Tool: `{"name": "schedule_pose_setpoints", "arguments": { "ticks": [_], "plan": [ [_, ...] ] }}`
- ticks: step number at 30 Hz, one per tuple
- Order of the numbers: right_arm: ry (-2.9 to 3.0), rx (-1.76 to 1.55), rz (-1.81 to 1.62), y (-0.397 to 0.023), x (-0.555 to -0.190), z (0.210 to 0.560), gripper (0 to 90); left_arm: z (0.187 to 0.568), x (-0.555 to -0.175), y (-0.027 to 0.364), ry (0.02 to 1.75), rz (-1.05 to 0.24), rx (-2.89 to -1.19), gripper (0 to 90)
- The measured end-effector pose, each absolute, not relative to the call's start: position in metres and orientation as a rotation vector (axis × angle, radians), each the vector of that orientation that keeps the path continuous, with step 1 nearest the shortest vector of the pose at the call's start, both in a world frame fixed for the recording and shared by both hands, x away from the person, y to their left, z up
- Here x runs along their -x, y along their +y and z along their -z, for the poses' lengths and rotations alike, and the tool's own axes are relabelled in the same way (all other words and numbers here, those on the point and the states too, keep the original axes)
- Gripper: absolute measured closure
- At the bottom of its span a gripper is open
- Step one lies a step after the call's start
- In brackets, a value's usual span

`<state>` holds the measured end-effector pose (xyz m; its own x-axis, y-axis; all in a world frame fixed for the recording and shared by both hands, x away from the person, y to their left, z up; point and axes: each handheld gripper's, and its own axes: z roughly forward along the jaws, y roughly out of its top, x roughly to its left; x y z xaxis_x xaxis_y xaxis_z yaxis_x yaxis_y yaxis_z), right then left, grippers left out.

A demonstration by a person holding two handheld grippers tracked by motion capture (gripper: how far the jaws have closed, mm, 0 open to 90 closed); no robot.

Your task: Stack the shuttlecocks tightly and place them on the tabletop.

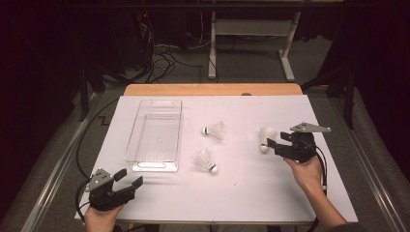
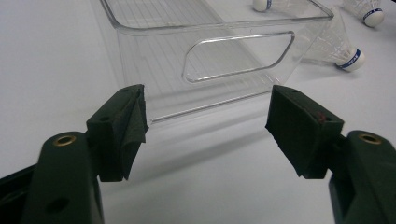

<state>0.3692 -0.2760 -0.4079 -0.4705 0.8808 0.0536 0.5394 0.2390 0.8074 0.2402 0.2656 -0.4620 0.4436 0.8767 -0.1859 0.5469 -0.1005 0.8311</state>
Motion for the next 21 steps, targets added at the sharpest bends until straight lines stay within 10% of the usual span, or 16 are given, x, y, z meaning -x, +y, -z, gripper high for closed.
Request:
{"name": "schedule_pose_setpoints", "arguments": {
  "ticks": [21],
  "plan": [
    [2.215, -1.380, -0.935, -0.268, -0.411, 0.394, 44.0, 0.462, -0.240, 0.266, 1.221, -0.447, -1.777, 29.7]
  ]
}}
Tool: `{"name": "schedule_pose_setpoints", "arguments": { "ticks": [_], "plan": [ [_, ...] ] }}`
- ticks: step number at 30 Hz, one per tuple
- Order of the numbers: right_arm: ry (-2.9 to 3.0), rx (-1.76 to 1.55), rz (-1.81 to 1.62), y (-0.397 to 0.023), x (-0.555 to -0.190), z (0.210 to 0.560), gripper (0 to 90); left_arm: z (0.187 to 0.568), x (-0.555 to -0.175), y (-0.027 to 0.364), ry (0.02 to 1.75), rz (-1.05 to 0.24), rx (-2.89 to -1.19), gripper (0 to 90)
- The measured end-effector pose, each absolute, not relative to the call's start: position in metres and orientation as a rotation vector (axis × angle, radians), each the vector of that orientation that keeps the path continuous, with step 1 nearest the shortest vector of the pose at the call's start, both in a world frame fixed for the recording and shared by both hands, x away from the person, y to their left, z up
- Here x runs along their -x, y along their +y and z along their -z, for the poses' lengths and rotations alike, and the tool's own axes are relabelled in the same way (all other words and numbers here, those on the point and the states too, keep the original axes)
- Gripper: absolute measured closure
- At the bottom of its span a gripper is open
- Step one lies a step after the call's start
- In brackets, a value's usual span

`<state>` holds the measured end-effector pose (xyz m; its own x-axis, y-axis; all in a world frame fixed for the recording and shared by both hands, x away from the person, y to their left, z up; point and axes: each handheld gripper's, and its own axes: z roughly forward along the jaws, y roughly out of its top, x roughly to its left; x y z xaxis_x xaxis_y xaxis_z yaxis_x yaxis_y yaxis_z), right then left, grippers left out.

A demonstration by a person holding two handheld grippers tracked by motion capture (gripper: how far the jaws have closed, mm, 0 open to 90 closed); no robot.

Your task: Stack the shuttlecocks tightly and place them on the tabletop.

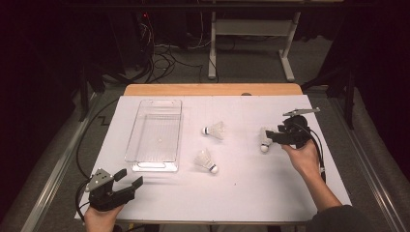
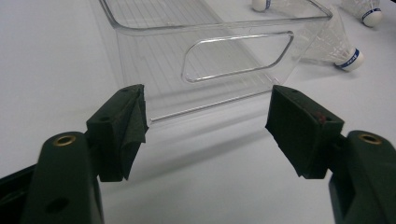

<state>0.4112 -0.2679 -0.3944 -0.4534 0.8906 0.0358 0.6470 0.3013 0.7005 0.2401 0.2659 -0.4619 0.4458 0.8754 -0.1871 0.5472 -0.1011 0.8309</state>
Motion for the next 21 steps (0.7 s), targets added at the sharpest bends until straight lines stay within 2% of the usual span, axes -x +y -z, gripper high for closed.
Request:
{"name": "schedule_pose_setpoints", "arguments": {
  "ticks": [21],
  "plan": [
    [2.286, -1.407, -0.775, -0.254, -0.448, 0.386, 51.8, 0.462, -0.240, 0.266, 1.219, -0.446, -1.776, 29.8]
  ]
}}
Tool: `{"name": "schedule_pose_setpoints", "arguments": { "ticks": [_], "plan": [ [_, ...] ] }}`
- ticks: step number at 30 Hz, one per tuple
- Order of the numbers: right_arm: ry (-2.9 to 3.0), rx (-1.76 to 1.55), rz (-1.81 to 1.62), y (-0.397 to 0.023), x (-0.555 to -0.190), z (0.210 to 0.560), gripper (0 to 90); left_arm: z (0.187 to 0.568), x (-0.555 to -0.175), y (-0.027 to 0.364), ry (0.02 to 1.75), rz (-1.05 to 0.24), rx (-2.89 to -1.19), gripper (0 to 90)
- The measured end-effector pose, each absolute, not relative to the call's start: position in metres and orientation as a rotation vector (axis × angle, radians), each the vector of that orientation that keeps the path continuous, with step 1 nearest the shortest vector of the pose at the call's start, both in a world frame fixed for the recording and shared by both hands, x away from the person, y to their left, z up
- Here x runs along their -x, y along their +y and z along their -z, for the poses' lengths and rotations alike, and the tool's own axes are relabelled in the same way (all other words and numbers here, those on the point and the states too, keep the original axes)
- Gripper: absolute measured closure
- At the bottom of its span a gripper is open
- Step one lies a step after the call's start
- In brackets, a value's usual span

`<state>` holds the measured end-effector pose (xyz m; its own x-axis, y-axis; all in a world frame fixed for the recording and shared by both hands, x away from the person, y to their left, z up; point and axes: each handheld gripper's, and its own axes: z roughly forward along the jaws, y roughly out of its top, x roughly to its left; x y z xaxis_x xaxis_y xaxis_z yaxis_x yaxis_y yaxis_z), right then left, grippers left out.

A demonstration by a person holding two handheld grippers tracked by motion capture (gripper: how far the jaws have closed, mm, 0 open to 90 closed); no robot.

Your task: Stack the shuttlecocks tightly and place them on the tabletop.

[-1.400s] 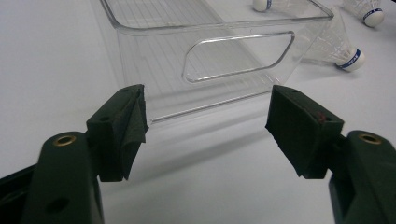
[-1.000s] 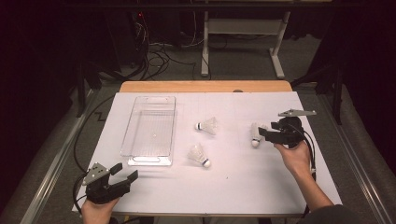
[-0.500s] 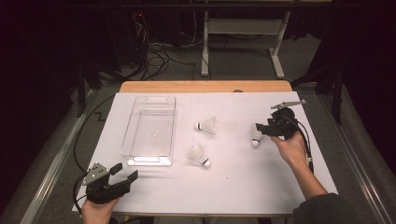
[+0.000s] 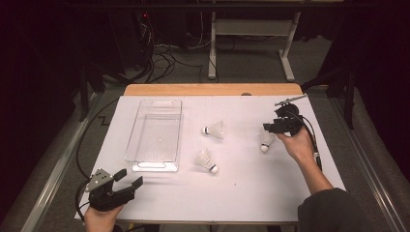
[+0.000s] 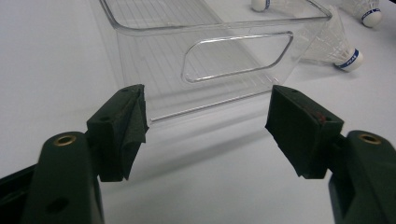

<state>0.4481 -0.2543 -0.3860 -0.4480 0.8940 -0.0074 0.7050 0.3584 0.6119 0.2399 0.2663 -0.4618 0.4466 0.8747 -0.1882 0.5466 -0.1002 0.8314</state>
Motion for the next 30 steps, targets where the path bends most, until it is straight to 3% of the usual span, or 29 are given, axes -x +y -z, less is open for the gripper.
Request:
{"name": "schedule_pose_setpoints", "arguments": {
  "ticks": [17, 30],
  "plan": [
    [2.379, -1.417, -0.667, -0.244, -0.464, 0.394, 59.8, 0.462, -0.240, 0.266, 1.219, -0.442, -1.777, 29.9],
    [2.432, -1.439, -0.600, -0.247, -0.463, 0.398, 71.6, 0.462, -0.240, 0.266, 1.221, -0.443, -1.778, 29.9]
  ]
}}
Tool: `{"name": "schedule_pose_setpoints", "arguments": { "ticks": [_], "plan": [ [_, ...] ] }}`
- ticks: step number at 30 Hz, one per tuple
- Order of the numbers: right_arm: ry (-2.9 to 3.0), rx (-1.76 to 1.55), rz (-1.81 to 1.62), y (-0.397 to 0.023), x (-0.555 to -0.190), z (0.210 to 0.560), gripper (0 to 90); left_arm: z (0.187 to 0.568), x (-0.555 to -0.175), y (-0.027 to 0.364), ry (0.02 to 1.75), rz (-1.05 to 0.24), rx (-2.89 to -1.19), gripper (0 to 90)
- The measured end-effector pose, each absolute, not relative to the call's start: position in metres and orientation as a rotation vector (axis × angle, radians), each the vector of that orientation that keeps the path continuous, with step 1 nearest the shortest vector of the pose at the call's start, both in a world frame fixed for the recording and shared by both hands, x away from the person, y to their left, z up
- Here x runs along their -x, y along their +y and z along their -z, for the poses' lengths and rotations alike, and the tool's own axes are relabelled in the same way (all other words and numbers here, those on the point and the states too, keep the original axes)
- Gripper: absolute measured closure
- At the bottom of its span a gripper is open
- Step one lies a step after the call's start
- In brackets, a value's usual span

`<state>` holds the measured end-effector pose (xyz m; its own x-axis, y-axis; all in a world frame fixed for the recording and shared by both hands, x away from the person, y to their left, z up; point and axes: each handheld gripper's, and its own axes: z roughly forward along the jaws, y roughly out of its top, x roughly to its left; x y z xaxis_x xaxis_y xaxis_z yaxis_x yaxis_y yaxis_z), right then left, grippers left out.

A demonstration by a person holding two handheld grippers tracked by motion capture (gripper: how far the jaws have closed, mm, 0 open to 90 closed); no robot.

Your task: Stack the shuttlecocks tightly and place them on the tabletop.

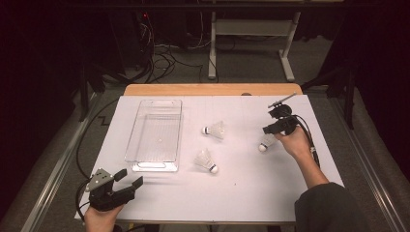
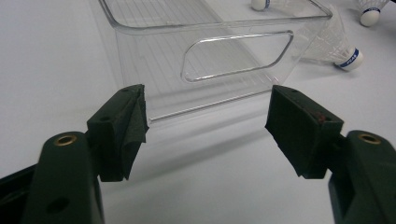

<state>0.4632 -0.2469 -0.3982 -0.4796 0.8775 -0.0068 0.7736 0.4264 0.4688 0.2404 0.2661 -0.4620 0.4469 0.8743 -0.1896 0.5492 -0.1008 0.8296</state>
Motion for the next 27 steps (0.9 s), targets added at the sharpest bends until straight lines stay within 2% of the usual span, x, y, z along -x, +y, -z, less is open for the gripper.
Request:
{"name": "schedule_pose_setpoints", "arguments": {
  "ticks": [12, 27],
  "plan": [
    [2.500, -1.442, -0.636, -0.250, -0.456, 0.393, 86.1, 0.462, -0.240, 0.266, 1.220, -0.445, -1.778, 30.2],
    [2.546, -1.353, -0.673, -0.236, -0.450, 0.386, 89.6, 0.462, -0.240, 0.265, 1.216, -0.451, -1.783, 30.6]
  ]
}}
